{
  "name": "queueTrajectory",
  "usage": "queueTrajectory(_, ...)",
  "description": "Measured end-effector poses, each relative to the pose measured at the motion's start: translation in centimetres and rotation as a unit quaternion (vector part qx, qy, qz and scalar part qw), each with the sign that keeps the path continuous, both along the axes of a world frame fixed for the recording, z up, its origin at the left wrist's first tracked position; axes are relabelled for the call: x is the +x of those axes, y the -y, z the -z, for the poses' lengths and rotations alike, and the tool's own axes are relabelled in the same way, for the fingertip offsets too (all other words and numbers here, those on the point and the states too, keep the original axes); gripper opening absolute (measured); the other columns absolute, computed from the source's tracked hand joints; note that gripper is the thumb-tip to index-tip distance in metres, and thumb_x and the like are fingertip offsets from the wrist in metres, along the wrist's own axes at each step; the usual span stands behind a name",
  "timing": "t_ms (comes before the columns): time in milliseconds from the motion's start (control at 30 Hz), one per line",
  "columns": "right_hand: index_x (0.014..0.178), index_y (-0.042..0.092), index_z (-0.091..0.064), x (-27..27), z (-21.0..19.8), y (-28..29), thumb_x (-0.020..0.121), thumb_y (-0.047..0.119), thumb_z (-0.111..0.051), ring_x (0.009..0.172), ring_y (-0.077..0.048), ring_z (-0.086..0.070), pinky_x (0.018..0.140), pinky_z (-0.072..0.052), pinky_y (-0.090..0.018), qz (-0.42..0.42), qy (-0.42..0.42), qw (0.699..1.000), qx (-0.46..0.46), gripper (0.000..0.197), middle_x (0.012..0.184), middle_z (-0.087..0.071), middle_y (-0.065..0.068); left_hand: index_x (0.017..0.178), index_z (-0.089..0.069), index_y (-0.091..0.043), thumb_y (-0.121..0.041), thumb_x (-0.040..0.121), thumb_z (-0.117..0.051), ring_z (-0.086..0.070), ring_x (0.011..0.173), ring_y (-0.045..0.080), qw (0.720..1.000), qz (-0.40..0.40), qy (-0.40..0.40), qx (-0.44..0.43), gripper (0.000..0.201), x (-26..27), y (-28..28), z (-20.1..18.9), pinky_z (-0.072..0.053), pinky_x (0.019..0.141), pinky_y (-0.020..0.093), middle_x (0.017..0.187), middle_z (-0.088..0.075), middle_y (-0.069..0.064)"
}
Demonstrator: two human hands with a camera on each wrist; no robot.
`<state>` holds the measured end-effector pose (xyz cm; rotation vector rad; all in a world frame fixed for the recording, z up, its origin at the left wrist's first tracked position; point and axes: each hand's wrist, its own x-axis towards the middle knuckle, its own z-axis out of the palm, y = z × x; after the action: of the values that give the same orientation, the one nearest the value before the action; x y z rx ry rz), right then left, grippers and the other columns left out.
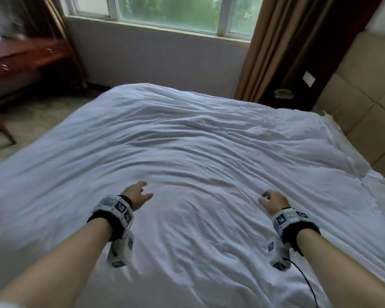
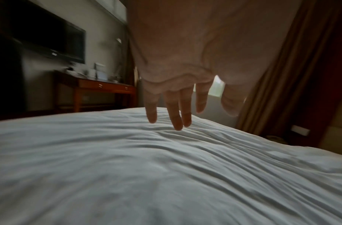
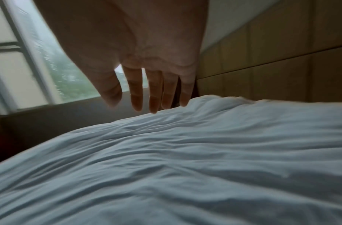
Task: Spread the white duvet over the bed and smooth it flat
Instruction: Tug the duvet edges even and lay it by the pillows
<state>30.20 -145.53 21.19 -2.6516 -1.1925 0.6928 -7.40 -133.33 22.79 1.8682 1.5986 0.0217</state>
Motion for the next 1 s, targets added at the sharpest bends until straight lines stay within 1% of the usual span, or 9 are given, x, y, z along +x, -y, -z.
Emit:
queueTrajectory(167, 0.125, 0.012, -0.056, -16.1, -1.0, -9.6, 0.093, 0.033, -0.053, 0.123, -0.028, -0.05, 0.103, -0.041, -0.037, -0.139, -0.013, 0.99, 0.014, 0.038, 0.133, -0.053, -0.011, 0.142, -0.034, -0.011, -0.033, 0.095, -0.05, -0.047, 0.129, 0.029, 0.993, -0.114, 0.005, -0.009, 0.055, -16.5, -1.7, 0.4, -0.038, 0.105, 0.033, 0.142, -0.046, 0.014)
queueTrajectory(267, 0.122, 0.011, -0.058, -25.3, -0.4, -15.6, 0.093, 0.031, -0.055, 0.118, -0.03, -0.053, 0.099, -0.042, -0.035, -0.181, -0.02, 0.983, 0.016, 0.036, 0.127, -0.058, -0.012, 0.142, -0.035, -0.011, -0.032, 0.095, -0.051, -0.047, 0.128, 0.029, 0.984, -0.178, 0.017, -0.013, 0.054, -25.1, -3.3, 1.5, -0.038, 0.104, 0.034, 0.141, -0.047, 0.014)
queueTrajectory(367, 0.116, 0.009, -0.062, -33.5, 0.7, -21.0, 0.091, 0.029, -0.057, 0.113, -0.029, -0.057, 0.093, -0.043, -0.03, -0.217, -0.027, 0.975, 0.028, 0.032, 0.122, -0.063, -0.013, 0.141, -0.037, -0.012, -0.031, 0.094, -0.052, -0.049, 0.124, 0.029, 0.974, -0.224, 0.03, -0.018, 0.052, -31.9, -5.2, 2.5, -0.038, 0.102, 0.033, 0.137, -0.049, 0.012)
queueTrajectory(500, 0.121, 0.01, -0.06, -45.9, 2.6, -29.6, 0.093, 0.029, -0.054, 0.119, -0.027, -0.054, 0.096, -0.04, -0.028, -0.289, -0.029, 0.957, 0.007, 0.034, 0.127, -0.061, -0.011, 0.139, -0.04, -0.009, -0.024, 0.092, -0.056, -0.054, 0.112, 0.029, 0.954, -0.296, 0.042, -0.023, 0.051, -43.1, -9.6, 3.7, -0.042, 0.096, 0.033, 0.132, -0.051, 0.015)
queueTrajectory(600, 0.121, 0.01, -0.06, -55.1, 3.6, -35.6, 0.093, 0.029, -0.054, 0.12, -0.027, -0.054, 0.096, -0.041, -0.028, -0.326, -0.025, 0.945, -0.019, 0.034, 0.127, -0.061, -0.011, 0.137, -0.042, -0.009, -0.022, 0.09, -0.058, -0.055, 0.114, 0.031, 0.936, -0.35, 0.039, -0.012, 0.051, -52.4, -13.2, 3.4, -0.042, 0.097, 0.032, 0.128, -0.054, 0.016)
queueTrajectory(700, 0.12, 0.01, -0.061, -62.9, 3.4, -40.2, 0.092, 0.029, -0.055, 0.119, -0.027, -0.055, 0.095, -0.042, -0.027, -0.356, -0.02, 0.934, -0.032, 0.034, 0.127, -0.062, -0.01, 0.134, -0.046, -0.01, -0.023, 0.089, -0.059, -0.056, 0.113, 0.029, 0.923, -0.382, 0.051, 0.007, 0.048, -59.9, -15.6, 2.8, -0.042, 0.095, 0.031, 0.123, -0.059, 0.014)
queueTrajectory(833, 0.119, 0.009, -0.061, -75.0, 2.1, -46.5, 0.093, 0.028, -0.054, 0.12, -0.028, -0.054, 0.095, -0.041, -0.027, -0.387, -0.017, 0.922, -0.011, 0.033, 0.128, -0.06, -0.01, 0.135, -0.046, -0.011, -0.027, 0.09, -0.059, -0.056, 0.112, 0.029, 0.907, -0.416, 0.055, 0.024, 0.049, -70.5, -19.4, 2.2, -0.042, 0.095, 0.032, 0.119, -0.057, 0.01)
queueTrajectory(933, 0.117, 0.009, -0.062, -84.7, 1.5, -50.9, 0.093, 0.028, -0.054, 0.117, -0.029, -0.056, 0.093, -0.043, -0.028, -0.397, -0.028, 0.917, 0.016, 0.032, 0.125, -0.062, -0.01, 0.133, -0.047, -0.008, -0.025, 0.089, -0.06, -0.056, 0.112, 0.03, 0.907, -0.416, 0.054, 0.033, 0.048, -79.3, -23.9, 2.7, -0.042, 0.096, 0.032, 0.112, -0.057, 0.01)
queueTrajectory(1000, 0.117, 0.007, -0.062, -89.5, 1.0, -53.0, 0.093, 0.027, -0.054, 0.116, -0.029, -0.056, 0.092, -0.044, -0.029, -0.391, -0.031, 0.919, 0.04, 0.032, 0.124, -0.063, -0.013, 0.133, -0.047, -0.007, -0.024, 0.089, -0.061, -0.056, 0.112, 0.031, 0.914, -0.4, 0.05, 0.037, 0.049, -84.1, -27.1, 2.8, -0.042, 0.099, 0.035, 0.117, -0.059, 0.015)
